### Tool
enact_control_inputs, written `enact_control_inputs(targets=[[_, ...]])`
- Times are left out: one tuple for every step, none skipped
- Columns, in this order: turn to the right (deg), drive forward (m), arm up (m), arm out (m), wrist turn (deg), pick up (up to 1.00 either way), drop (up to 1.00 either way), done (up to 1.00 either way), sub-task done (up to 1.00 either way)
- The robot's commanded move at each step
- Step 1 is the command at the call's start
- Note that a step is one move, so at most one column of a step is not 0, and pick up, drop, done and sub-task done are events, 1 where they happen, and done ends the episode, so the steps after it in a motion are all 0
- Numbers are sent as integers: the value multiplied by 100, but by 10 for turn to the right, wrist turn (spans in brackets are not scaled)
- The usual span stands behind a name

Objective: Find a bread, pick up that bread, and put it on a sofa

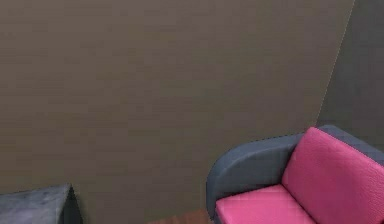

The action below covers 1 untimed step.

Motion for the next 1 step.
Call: enact_control_inputs(targets=[[0, 0, 0, 0, 0, 0, 100, 0, 0]])
